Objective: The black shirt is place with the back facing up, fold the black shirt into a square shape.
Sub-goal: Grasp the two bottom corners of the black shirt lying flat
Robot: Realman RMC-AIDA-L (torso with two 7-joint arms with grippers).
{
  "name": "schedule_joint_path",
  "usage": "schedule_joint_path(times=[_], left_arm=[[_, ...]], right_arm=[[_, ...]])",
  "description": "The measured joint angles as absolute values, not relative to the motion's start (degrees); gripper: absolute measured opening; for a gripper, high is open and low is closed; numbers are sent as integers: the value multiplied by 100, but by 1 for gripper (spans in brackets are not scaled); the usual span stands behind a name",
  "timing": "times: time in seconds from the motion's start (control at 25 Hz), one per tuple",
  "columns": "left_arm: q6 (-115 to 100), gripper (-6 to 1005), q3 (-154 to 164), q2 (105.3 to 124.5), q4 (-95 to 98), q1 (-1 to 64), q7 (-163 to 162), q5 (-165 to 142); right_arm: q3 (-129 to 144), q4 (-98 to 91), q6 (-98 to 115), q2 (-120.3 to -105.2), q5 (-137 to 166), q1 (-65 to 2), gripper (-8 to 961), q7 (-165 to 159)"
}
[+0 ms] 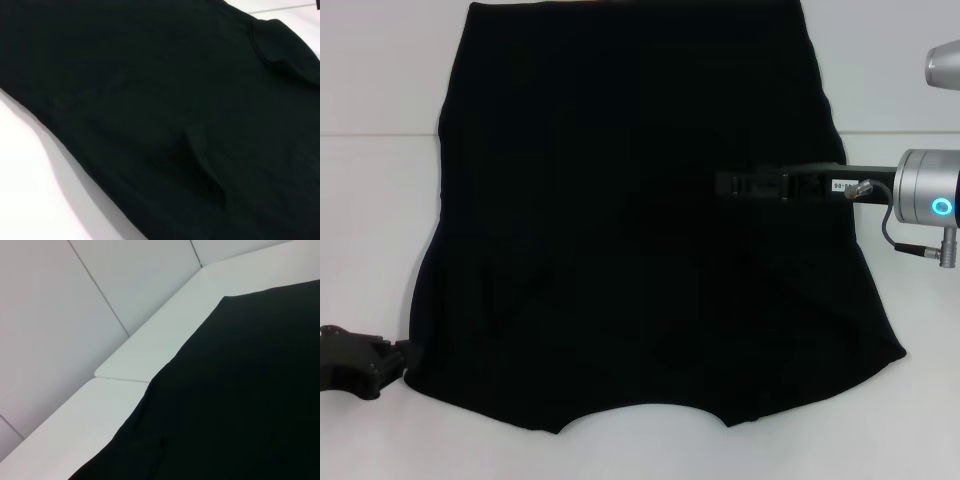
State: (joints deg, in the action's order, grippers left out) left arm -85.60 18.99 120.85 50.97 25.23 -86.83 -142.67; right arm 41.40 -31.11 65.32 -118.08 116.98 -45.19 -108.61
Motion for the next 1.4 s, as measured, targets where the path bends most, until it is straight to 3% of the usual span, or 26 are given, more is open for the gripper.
schedule_joint_path(times=[0.36, 1.2, 1.4], left_arm=[[-8619, 53, 1855, 12044, 5215, 2548, -9088, -14217], [-8807, 54, 1890, 12058, 5268, 2627, -9571, -14211], [-8807, 54, 1890, 12064, 5256, 2672, -9571, -14212]], right_arm=[[4140, -3112, 6499, -11720, 11711, -4431, 901, -10951], [4140, -3113, 7560, -10882, 11854, -3005, 870, -11857], [4116, -3061, 7619, -10802, 12194, -2948, 863, -12074]])
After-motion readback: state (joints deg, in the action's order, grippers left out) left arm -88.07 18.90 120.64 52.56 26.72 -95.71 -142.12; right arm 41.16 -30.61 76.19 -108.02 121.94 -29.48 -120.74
